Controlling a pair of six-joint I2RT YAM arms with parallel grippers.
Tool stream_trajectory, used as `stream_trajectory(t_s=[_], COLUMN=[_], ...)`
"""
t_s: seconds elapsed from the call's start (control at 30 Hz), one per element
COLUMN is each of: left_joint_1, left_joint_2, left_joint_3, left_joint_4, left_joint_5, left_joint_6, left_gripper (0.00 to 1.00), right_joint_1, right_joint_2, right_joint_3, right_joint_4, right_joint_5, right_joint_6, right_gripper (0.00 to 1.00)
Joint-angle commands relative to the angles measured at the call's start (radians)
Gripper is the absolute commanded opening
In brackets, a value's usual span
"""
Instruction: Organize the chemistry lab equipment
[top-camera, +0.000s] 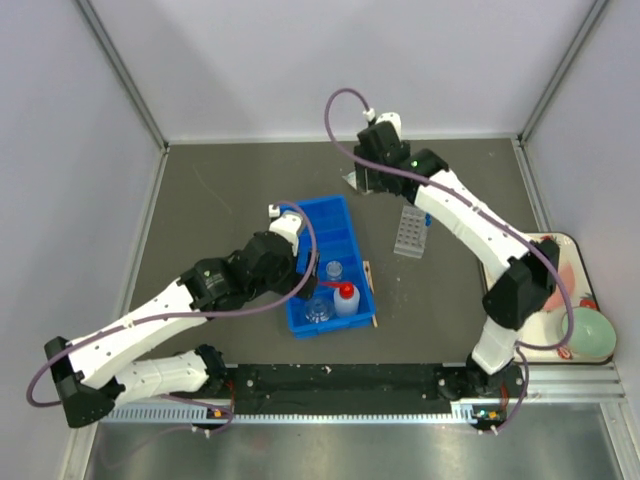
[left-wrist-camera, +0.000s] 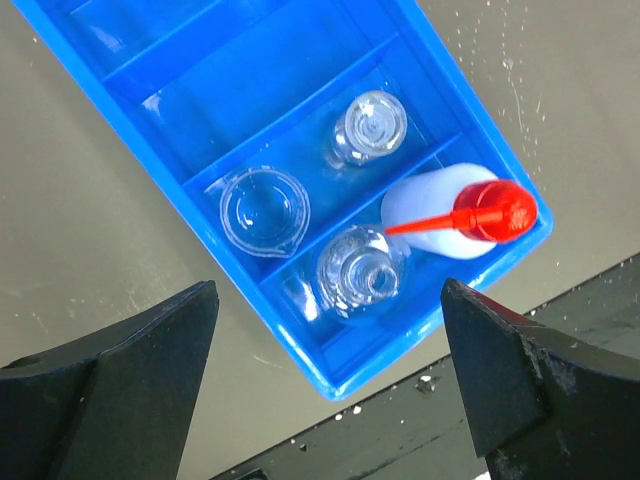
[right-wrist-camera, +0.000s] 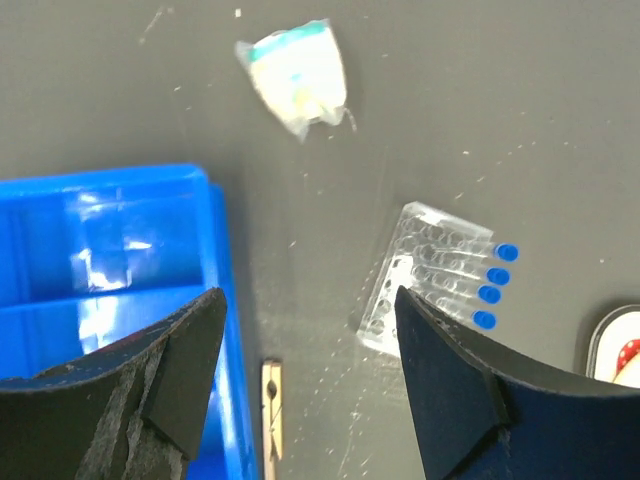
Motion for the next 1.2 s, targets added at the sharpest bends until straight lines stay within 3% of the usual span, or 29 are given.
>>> stream_trajectory(t_s=[0.0,0.3,0.57,1.17], left_joint_1=[0.061,0.141,0.149,0.222], left_joint_2=[0.026,0.045,-0.018,0.007], left_joint_3=[0.049,0.023,-0.057,-0.091], left_joint_4=[0.096,0.125,0.17,0.228], left_joint_5=[0.046,0.08,0.108,0.172], left_joint_6=[0.019,0.018,-0.007,0.028], left_gripper=[0.99,0.99,0.98,0.98], right_joint_1=[-0.082,-0.171,-0.234,-0.251], right_joint_2=[0.095,0.299,0.415,0.668], right_joint_3=[0.105,0.17,0.217,0.411], right_joint_4=[0.088,0.233,0.33,0.333], right_joint_5=[-0.077,-0.182,-0.308,-0.291], right_joint_6=[-0.067,-0.07,-0.018,-0.015], right_gripper=[0.68,0.68,0.68,0.68])
